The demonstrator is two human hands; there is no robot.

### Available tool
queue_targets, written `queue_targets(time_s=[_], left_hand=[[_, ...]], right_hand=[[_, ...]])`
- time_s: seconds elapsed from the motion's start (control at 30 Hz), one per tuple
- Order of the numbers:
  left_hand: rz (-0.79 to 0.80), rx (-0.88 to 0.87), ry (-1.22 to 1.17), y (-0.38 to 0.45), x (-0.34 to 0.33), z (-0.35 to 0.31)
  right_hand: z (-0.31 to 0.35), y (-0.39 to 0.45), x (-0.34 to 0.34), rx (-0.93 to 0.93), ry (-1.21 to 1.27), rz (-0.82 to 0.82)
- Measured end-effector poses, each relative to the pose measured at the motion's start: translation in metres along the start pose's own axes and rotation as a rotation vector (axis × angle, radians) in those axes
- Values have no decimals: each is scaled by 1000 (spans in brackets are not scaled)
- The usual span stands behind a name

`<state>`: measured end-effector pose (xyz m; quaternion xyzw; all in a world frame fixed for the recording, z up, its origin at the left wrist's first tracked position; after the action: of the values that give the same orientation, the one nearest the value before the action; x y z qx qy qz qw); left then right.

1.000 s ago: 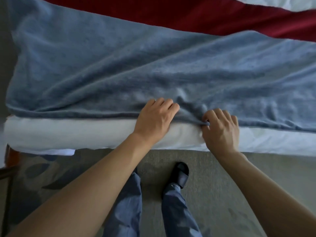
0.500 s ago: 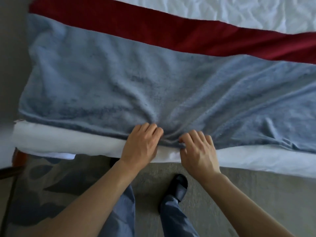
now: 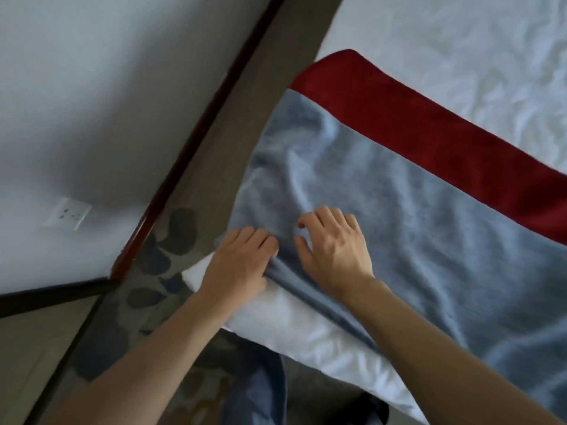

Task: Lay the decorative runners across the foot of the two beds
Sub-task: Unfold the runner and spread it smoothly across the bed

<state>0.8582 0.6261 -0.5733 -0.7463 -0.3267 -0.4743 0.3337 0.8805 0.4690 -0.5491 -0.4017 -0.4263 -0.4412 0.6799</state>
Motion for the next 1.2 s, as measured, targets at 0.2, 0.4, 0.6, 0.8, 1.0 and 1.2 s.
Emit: queue_targets(time_s=[0.2, 0.4, 0.6, 0.8, 1.0, 1.2], left_hand=[[4, 95, -166, -9, -1, 60], [17, 283, -280, -38, -20, 104], [-35, 337, -207, -46, -32, 112], [20, 437, -221, -49, -51, 128], [162, 505, -252, -37, -61, 129], [183, 528, -225, 11, -32, 143]], right_hand=[[41, 62, -17, 63, -30, 99], [58, 85, -30, 128, -99, 143], [64, 93, -43, 201, -161, 201], [64, 110, -48, 274, -176, 237], [38, 147, -28, 280, -231, 202], [-1, 190, -7, 223, -260, 169]])
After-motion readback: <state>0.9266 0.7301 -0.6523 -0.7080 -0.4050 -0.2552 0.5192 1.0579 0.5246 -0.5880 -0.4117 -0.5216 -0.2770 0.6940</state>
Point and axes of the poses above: each hand's wrist, its own y-axis towards the middle knuckle, its own x-axis out of the back of the hand, z = x × y, the point moved 5 cm from there along y, towards the middle knuckle, and after that the axes turned 11 degrees about z, right-handed, at the moved point
